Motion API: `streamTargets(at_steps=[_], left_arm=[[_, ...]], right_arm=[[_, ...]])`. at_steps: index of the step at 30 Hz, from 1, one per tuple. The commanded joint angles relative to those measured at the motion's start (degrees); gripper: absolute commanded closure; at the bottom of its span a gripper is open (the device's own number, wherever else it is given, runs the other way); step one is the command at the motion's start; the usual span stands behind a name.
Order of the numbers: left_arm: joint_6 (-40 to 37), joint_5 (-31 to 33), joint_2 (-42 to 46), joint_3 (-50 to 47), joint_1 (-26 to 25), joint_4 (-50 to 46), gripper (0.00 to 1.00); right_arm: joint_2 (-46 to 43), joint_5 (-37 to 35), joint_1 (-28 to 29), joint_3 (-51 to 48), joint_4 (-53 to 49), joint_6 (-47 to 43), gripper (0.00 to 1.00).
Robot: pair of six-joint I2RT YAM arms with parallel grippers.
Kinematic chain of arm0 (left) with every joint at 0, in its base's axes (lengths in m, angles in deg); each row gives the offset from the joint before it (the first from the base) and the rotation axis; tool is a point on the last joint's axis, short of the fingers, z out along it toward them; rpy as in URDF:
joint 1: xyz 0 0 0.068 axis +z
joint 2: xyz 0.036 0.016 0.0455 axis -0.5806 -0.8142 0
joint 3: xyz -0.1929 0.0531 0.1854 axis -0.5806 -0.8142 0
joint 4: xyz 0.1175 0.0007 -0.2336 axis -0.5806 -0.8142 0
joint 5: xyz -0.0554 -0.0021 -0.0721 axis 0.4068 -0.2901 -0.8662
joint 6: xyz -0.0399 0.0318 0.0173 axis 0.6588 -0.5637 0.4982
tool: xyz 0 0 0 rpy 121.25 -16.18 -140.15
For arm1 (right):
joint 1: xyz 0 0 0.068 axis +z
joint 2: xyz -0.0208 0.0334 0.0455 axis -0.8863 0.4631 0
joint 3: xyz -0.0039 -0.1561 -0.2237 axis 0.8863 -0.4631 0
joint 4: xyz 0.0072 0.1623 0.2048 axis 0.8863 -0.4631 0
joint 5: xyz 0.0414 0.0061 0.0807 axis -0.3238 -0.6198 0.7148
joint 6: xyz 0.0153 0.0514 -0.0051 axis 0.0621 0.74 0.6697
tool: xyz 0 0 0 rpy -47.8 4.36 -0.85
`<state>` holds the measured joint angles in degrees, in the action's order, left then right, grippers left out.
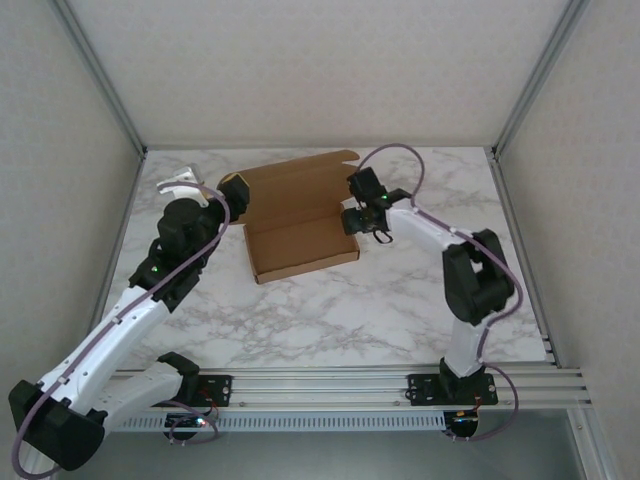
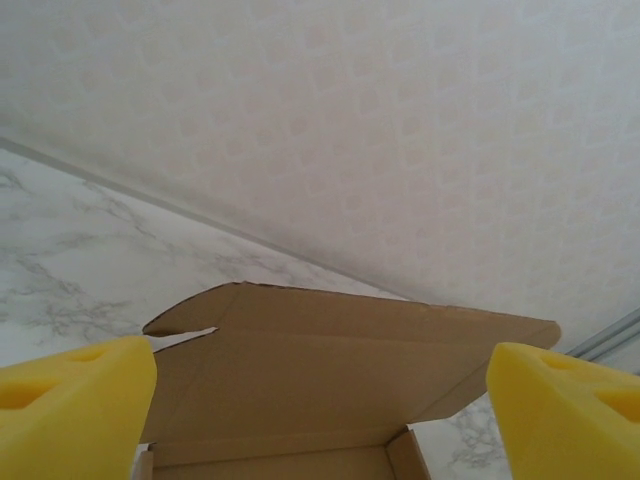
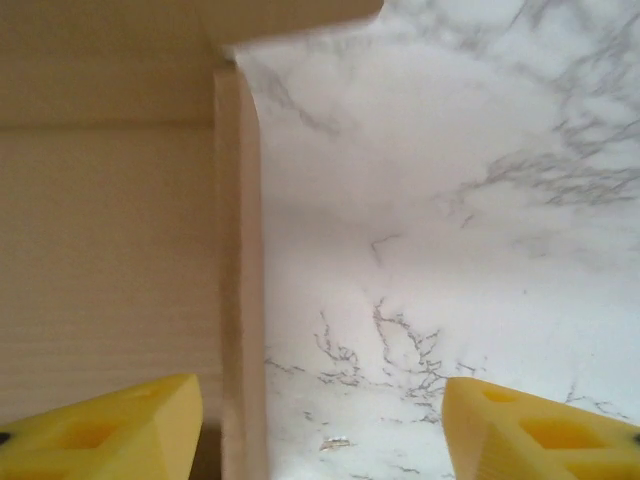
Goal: Fold the paper box
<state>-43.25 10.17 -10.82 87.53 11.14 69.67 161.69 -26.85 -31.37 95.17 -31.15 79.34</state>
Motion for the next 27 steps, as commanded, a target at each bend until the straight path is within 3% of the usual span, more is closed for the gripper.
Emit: streamTargets(at_steps=[1,5,8,9,11,13,15,17,21,23,27], left_arm=[[0.83,2.85,-1.69,1.82,-0.24,-0.38,0.14],[-1.87,5.35,-3.70,3.03,-0.25,0.37,0.13],[-12.44,-1.55,-4.98,-0.09,-0.37,8.24,0.08],[-14.26,-2.72,-6.22,0.47,-0.51,8.67,0.09],[-15.69,-0.68,-8.97,2.49,-0.51,7.41,0.12],[-14.56,3.72,-10.53,4.39,0.24,5.05,0.10],[-13.07,4.05,-10.52,5.18,2.33,2.37,0.09],[-10.25,5.88,-7.61,1.32,4.50,5.04,0.09],[-1.83,2.84,-1.13,-7.39,13.06,11.78,0.10],[-0.10,5.29,-3.02,-7.66,15.17,13.24,0.10],[6.25,3.29,-11.12,-5.30,20.99,15.99,0.10]], right_arm=[[-8.29,1.62,0.21,-6.34,12.45,2.13,0.38],[-14.11,-3.10,-0.28,-10.14,19.82,1.28,0.33],[-11.42,4.32,-1.08,-8.42,24.45,-3.40,0.26],[-9.26,5.21,-0.87,-5.60,21.69,-6.49,0.31],[-7.34,3.13,-1.33,-1.02,18.43,-7.96,0.33],[-10.34,8.75,-3.66,-5.26,26.14,-9.01,0.33],[-13.01,15.39,-7.03,-10.84,36.65,-9.32,0.32],[-10.95,20.36,-10.34,-8.74,35.11,-10.12,0.31],[-6.94,31.29,-15.48,-8.26,37.65,-14.71,0.28],[-4.95,35.03,-16.30,-6.38,36.12,-18.91,0.27],[-1.45,41.39,-16.72,-6.52,38.71,-28.29,0.26]])
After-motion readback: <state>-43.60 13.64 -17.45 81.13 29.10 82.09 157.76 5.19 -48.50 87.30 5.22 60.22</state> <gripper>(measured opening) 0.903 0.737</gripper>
